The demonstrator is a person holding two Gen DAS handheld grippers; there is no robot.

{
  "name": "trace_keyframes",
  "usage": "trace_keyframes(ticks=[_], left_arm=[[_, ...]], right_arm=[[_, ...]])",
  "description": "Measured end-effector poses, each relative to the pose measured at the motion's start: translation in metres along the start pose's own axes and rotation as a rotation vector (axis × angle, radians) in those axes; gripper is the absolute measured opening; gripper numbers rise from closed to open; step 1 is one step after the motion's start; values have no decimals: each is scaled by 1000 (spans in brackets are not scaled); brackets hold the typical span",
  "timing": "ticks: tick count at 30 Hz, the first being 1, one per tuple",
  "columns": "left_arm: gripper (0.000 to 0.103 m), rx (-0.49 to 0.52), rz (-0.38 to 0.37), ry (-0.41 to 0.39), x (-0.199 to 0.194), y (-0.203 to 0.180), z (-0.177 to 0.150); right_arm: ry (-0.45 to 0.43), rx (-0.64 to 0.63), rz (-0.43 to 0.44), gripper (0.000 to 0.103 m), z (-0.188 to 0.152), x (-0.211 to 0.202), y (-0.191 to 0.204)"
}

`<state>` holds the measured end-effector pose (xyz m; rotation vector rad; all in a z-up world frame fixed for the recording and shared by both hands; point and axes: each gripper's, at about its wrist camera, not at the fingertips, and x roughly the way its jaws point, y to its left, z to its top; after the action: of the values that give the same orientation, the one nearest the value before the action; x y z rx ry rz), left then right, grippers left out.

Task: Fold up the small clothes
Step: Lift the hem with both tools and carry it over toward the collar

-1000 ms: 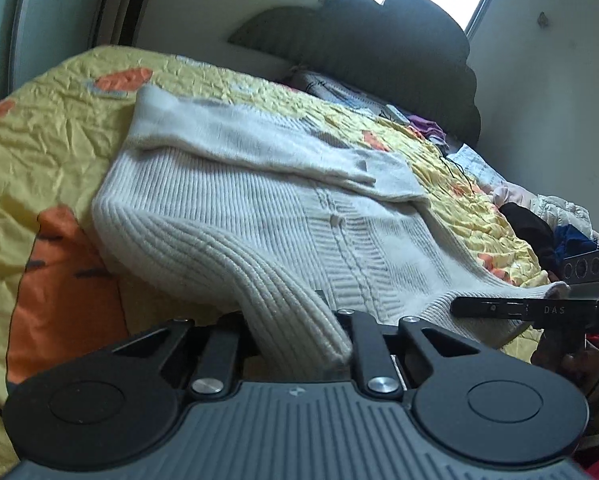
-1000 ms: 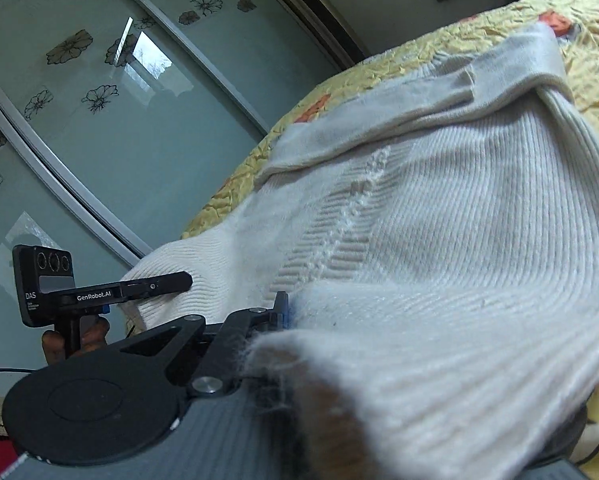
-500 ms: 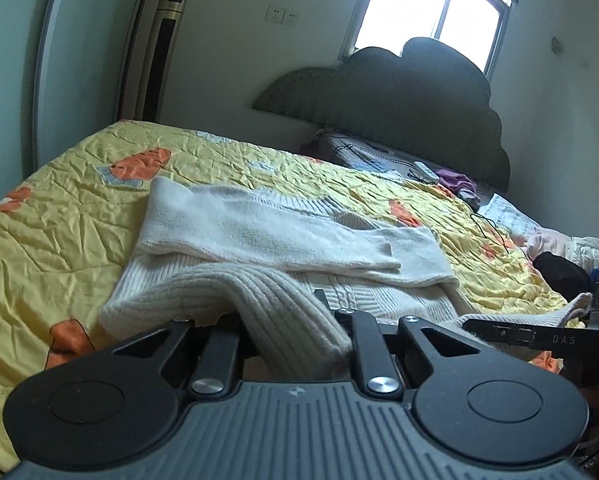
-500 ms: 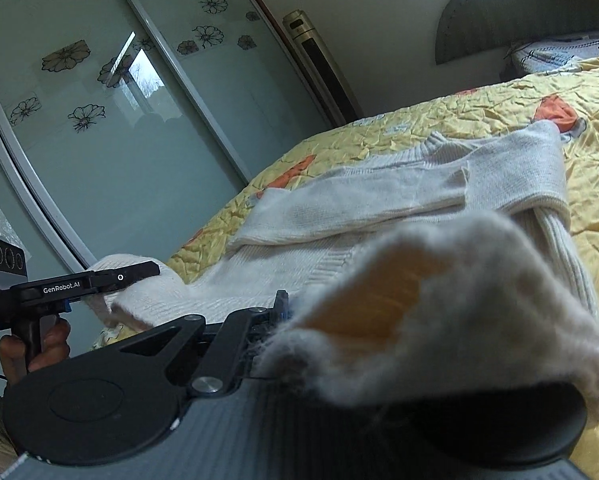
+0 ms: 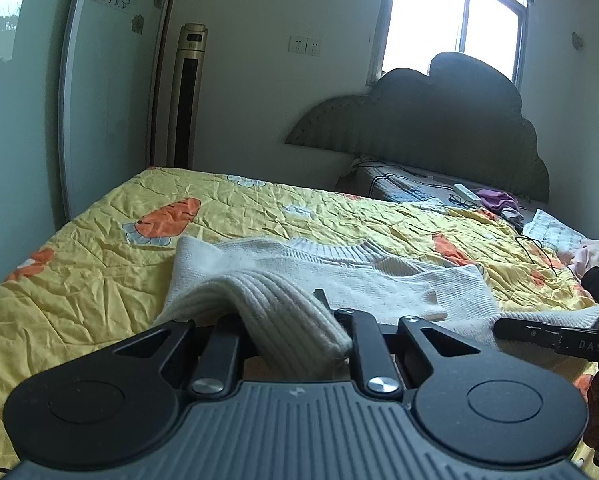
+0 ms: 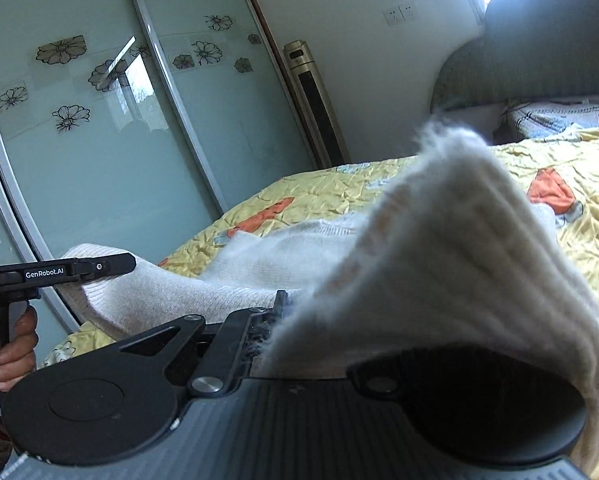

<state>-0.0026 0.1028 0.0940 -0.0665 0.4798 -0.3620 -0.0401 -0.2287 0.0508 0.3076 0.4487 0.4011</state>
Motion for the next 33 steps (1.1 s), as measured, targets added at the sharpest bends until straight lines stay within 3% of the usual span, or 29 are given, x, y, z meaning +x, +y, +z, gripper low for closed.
trace_keyframes(ticks=[19, 33], left_arm=[[15, 46, 66, -4, 73, -4, 38], [15, 35, 113, 112, 154, 5, 38]], right_arm=[[-18, -19, -44, 15, 42, 62, -33], [65, 70, -80, 15, 37, 122, -69]])
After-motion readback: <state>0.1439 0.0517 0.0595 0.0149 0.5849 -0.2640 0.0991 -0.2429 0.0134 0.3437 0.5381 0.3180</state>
